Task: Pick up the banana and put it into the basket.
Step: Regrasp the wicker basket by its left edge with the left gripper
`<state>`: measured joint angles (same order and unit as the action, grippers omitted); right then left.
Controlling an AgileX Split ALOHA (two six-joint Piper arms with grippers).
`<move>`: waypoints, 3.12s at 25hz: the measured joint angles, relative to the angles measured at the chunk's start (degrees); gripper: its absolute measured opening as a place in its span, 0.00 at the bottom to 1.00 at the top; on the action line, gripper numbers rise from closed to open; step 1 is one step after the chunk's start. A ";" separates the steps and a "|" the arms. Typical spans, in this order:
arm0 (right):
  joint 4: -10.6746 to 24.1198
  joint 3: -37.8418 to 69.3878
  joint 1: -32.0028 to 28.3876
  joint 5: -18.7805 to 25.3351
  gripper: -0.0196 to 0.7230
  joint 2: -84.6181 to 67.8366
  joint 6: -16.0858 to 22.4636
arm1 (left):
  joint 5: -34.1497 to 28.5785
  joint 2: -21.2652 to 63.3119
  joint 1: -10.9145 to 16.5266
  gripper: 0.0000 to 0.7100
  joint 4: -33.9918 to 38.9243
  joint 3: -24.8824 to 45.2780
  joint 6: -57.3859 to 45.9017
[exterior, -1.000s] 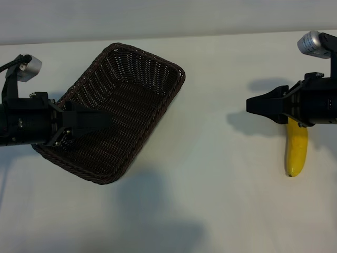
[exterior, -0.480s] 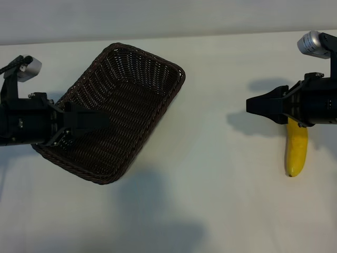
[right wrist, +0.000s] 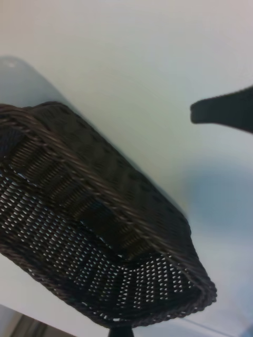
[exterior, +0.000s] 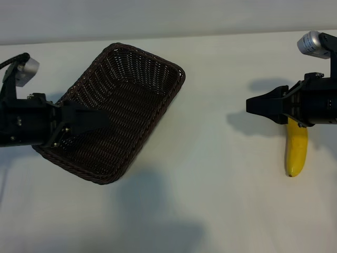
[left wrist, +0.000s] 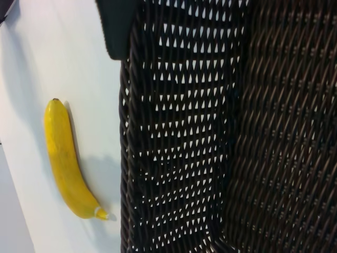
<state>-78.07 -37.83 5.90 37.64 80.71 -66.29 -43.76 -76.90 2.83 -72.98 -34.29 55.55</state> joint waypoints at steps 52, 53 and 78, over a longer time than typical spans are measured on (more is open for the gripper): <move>0.00 0.00 0.00 0.00 0.72 0.00 -0.17 | 19.93 17.49 0.00 0.80 22.50 13.93 -49.77; 0.00 0.00 0.00 0.00 0.72 0.00 -0.17 | 20.06 17.49 0.00 0.80 22.13 13.93 -49.71; 0.00 0.00 0.00 1.50 0.72 0.00 -0.33 | 23.29 2.76 0.00 0.80 9.30 13.93 -40.06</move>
<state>-78.07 -37.83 5.90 39.14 80.71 -66.63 -20.47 -74.13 2.83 -63.68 -20.36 15.49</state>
